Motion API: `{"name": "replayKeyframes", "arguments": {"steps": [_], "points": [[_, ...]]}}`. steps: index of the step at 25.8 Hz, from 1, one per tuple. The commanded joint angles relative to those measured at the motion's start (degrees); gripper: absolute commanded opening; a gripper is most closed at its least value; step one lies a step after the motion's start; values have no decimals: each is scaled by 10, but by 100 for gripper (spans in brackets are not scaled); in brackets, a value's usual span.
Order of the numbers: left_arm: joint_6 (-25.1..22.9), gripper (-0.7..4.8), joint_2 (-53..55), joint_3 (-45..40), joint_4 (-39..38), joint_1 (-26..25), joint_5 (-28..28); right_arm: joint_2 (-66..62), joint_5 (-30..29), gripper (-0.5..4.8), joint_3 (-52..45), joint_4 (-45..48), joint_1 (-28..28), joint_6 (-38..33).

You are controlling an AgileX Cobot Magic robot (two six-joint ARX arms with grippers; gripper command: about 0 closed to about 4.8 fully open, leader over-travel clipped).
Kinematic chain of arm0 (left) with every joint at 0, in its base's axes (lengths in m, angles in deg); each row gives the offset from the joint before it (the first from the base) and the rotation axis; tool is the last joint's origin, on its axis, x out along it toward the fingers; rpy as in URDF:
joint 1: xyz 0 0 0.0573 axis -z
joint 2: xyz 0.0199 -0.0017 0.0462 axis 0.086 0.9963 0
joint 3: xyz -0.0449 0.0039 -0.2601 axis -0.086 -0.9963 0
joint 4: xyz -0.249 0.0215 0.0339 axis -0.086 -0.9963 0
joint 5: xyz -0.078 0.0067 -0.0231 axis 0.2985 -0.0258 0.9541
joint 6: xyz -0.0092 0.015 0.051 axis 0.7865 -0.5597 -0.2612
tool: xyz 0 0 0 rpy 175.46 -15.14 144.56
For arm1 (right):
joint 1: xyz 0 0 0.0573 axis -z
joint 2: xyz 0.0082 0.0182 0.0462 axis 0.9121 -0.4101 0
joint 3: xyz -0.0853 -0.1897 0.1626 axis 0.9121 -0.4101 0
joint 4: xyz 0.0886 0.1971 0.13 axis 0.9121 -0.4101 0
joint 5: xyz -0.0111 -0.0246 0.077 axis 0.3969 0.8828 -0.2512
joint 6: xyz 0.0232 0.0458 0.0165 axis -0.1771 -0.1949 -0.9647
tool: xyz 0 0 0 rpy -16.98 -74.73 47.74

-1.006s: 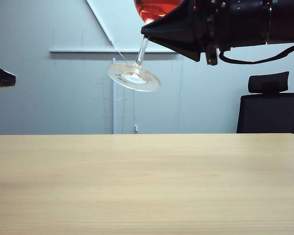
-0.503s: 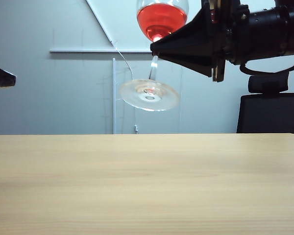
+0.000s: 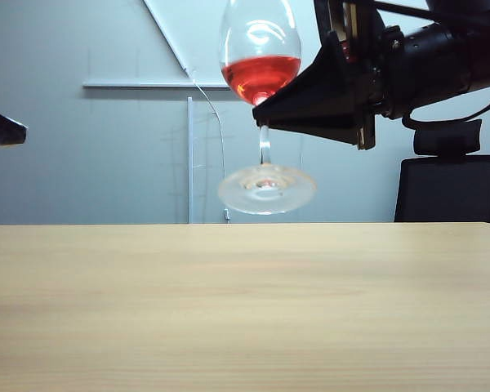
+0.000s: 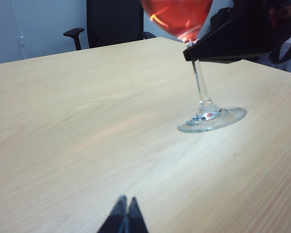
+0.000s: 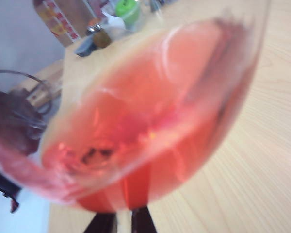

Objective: Gently pick up the goblet, rotate it counterclockwise for two full turns (viewing from above), and then place it back on the table.

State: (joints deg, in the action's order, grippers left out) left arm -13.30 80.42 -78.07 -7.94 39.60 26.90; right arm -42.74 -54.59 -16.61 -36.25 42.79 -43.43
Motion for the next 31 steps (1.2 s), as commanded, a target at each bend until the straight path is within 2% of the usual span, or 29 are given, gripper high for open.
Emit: {"name": "replayKeyframes", "arguments": {"steps": [1,6,7,11,21,25,31], "points": [[0,-5,1,2,5,0,1,5,34,-5,23,-38,0,39],[0,-5,1,2,5,0,1,5,104,-5,27,-64,0,52],[0,-5,1,2,5,0,1,5,137,-5,27,-74,0,57],[0,-5,1,2,5,0,1,5,200,-5,27,-96,-1,66],[0,-5,1,2,5,0,1,6,350,-5,27,-118,-1,64],[0,-5,1,2,5,0,1,6,426,-5,27,-103,-1,30],[0,-5,1,2,5,0,1,6,453,-5,27,-41,-1,-29]]}}
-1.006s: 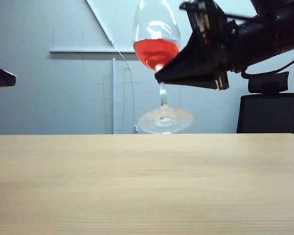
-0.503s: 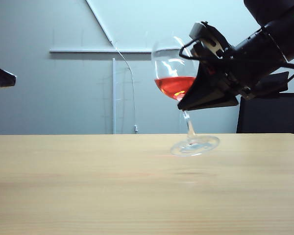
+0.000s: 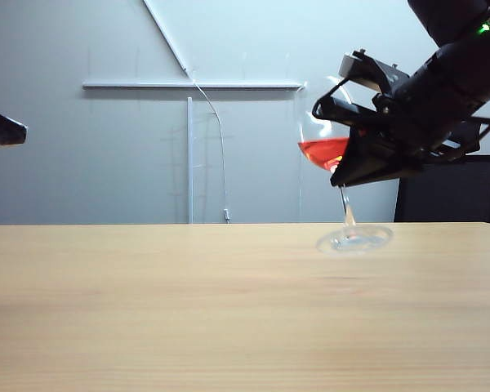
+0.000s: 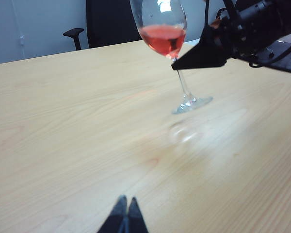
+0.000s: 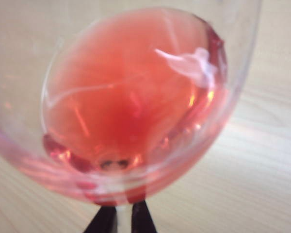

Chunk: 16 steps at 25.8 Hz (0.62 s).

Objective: Gently pick up the goblet, rotate it counterclockwise for two full turns (viewing from above), and then place it back on the table.

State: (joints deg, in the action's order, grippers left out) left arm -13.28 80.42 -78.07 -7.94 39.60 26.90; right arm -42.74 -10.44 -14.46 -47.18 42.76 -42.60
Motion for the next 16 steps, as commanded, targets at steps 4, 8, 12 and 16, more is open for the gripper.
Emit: {"name": "replayKeyframes", "arguments": {"steps": [4,8,12,16], "points": [[0,-5,1,2,5,0,1,2,24,-5,5,116,0,-84],[0,-5,1,2,5,0,1,-15,5,-5,5,182,0,-156],[0,-5,1,2,5,0,1,-55,-76,-5,5,287,0,-223],[0,-5,1,2,5,0,1,-71,-169,-5,5,341,0,-221]]}}
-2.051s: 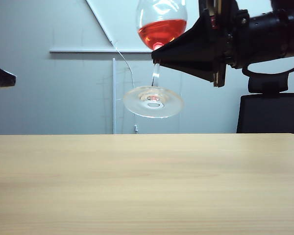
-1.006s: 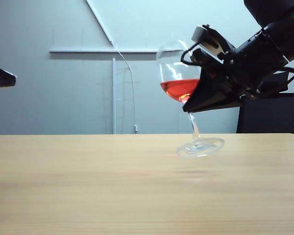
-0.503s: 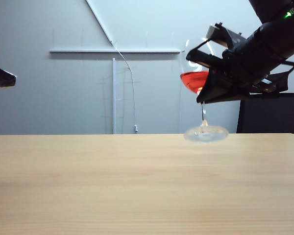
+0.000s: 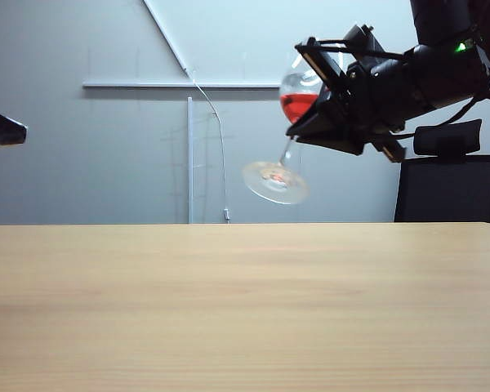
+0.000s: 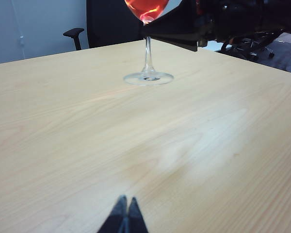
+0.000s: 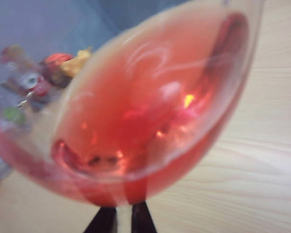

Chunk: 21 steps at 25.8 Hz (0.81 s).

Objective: Gently pick up the goblet, rotate it counterclockwise for two full turns (viewing from above), and then place it back on the table.

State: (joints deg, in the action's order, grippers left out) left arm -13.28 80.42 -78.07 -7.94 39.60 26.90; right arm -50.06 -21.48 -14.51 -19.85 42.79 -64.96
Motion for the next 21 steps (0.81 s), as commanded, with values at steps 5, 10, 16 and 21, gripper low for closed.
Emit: {"name": "replayKeyframes", "arguments": {"steps": [5,10,16,21], "points": [[0,-5,1,2,5,0,1,3,-196,-5,5,108,0,9],[0,-5,1,2,5,0,1,3,-292,-5,5,108,0,23],[0,-5,1,2,5,0,1,4,-361,-5,5,66,0,62],[0,-5,1,2,5,0,1,6,-361,-5,5,12,0,91]]}}
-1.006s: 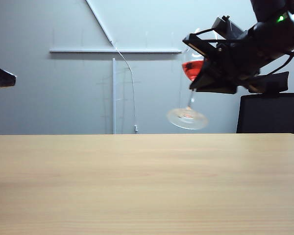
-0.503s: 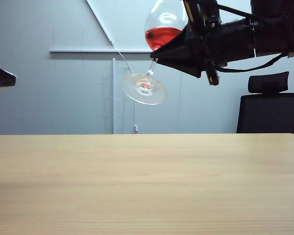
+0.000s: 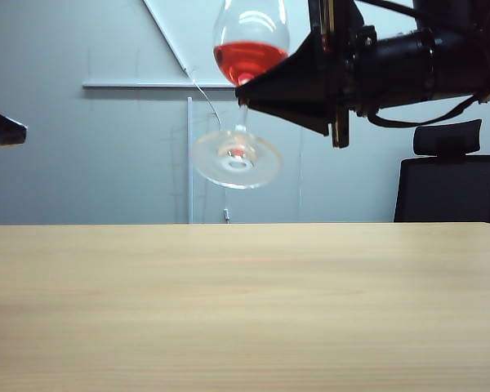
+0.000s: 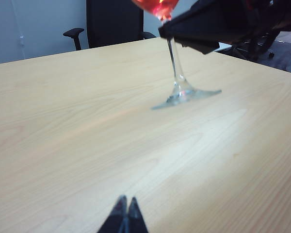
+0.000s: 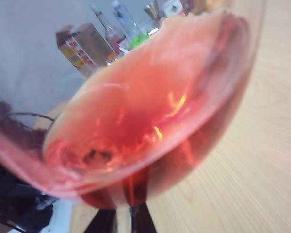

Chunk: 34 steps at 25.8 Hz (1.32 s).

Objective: Gently pick up the goblet, rotate it counterclockwise for two full turns (viewing from above), and then place it back on the table.

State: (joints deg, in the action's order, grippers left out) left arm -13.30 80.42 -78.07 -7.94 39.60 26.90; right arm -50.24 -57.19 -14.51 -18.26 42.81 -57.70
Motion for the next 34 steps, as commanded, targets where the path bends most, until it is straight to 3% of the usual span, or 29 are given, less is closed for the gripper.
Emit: {"name": "replayKeyframes", "arguments": {"steps": [1,4,9,15,21,25,34], "points": [[0,-5,1,2,5,0,1,9,-4,-5,5,-16,0,26],[0,-5,1,2,5,0,1,26,16,-5,5,-85,0,69],[0,-5,1,2,5,0,1,61,115,-5,5,-213,-3,163],[0,-5,1,2,5,0,1,72,224,-5,5,-239,-35,247],[0,-5,1,2,5,0,1,71,304,-5,5,-167,-67,266],[0,-5,1,2,5,0,1,70,303,-5,2,-107,-69,264],[0,-5,1,2,5,0,1,70,240,-5,-71,90,-69,220]]}}
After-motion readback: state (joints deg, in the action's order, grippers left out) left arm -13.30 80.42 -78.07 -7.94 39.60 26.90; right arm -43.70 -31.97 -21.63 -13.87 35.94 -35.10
